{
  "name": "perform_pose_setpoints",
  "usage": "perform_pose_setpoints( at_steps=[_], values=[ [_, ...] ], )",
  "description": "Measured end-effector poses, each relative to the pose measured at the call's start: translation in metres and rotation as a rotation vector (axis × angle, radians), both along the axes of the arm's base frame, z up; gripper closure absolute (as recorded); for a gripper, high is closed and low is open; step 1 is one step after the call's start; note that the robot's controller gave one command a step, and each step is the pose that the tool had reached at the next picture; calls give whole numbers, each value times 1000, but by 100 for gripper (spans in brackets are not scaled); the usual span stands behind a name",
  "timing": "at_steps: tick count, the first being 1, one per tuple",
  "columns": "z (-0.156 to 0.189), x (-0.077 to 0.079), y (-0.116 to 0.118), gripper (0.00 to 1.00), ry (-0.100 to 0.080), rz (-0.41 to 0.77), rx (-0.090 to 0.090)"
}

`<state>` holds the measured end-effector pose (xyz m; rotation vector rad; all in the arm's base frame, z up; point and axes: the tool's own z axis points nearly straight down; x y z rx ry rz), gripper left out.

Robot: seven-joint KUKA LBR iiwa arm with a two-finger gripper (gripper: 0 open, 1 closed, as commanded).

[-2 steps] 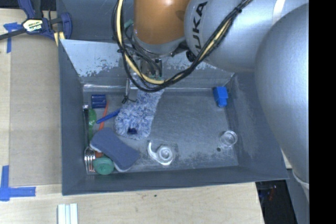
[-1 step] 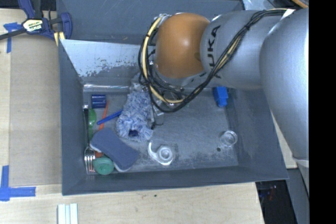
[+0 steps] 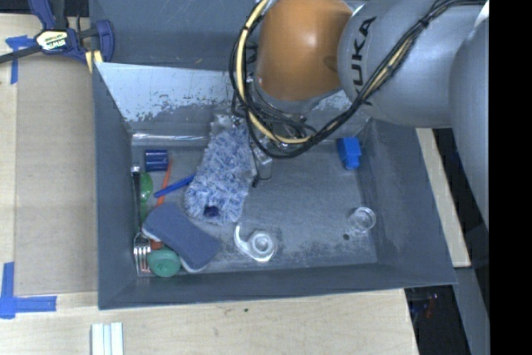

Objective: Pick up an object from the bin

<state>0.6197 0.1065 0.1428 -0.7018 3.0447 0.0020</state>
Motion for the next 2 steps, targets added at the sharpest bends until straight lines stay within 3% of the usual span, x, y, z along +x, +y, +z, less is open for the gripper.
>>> perform_pose_setpoints(
  at_steps=[1, 2],
  values=[
    [-63, -7, -2, 0, 12, -72, -3],
    [-71, 9, 4, 0, -11, 315, -4]
  ],
)
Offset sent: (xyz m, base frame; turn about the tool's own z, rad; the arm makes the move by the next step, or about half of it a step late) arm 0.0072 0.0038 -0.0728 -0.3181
